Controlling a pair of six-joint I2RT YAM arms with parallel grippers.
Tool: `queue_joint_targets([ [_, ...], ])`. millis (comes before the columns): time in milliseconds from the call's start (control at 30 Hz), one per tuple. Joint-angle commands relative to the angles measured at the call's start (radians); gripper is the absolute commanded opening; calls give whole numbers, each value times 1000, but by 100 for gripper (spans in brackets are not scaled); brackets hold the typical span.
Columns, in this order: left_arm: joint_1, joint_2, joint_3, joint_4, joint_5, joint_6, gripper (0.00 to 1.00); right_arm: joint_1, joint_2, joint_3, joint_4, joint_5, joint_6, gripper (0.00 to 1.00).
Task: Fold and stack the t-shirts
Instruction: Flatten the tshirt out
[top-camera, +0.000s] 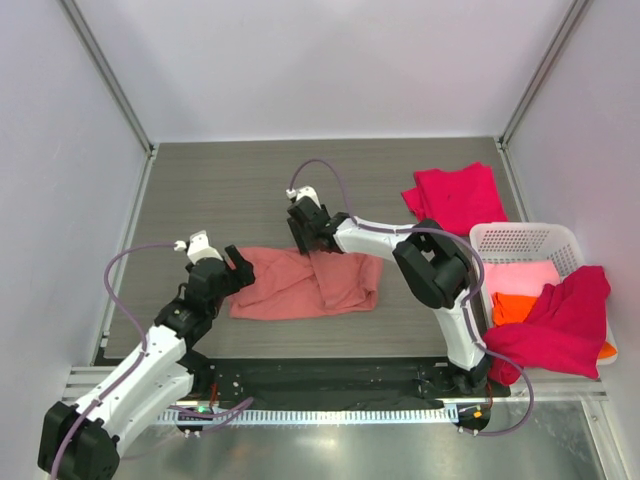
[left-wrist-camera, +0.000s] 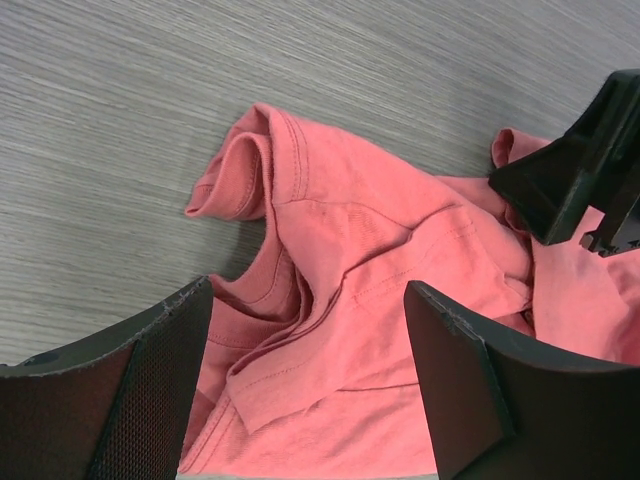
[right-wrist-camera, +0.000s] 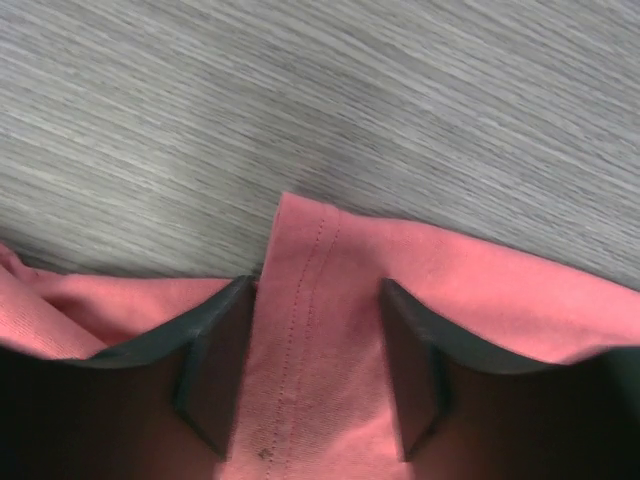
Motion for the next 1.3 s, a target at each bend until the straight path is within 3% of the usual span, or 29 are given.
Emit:
queue_joint_targets([
  [0,-2,6,14,15,-10,7,78,5,2,36,32,41,-16,55],
  [33,-2,7,14,18,-4,10,79,5,2,37,26,79,-15,48],
  [67,-2,10,12,20,7,11,78,5,-7,31,24,124,-7,31],
  [167,-2,10,9,24,18,16,78,-1,-52,-18,35,247,14,10],
  [233,-2,9,6,36,39,21,78,-7,-143,-111,91,247,22,3],
  [533,-2,53,7,75,113,41,75,-168,-558,-536,429,52,154,4],
  [667,-2,96,20,87,137,41,70,-217,-575,-605,535,-17,191,4],
  [1033,-2,257,87,49,70,8,60,-219,-566,-636,586,-3,182,1],
  [1167,-2,316,121,33,102,14,40,-220,-573,-642,589,12,185,1],
  [1200,-2,329,124,32,110,19,30,-220,-575,-644,589,12,186,1],
  [1267,-1,339,132,32,136,27,25,-220,-578,-645,589,17,186,1],
])
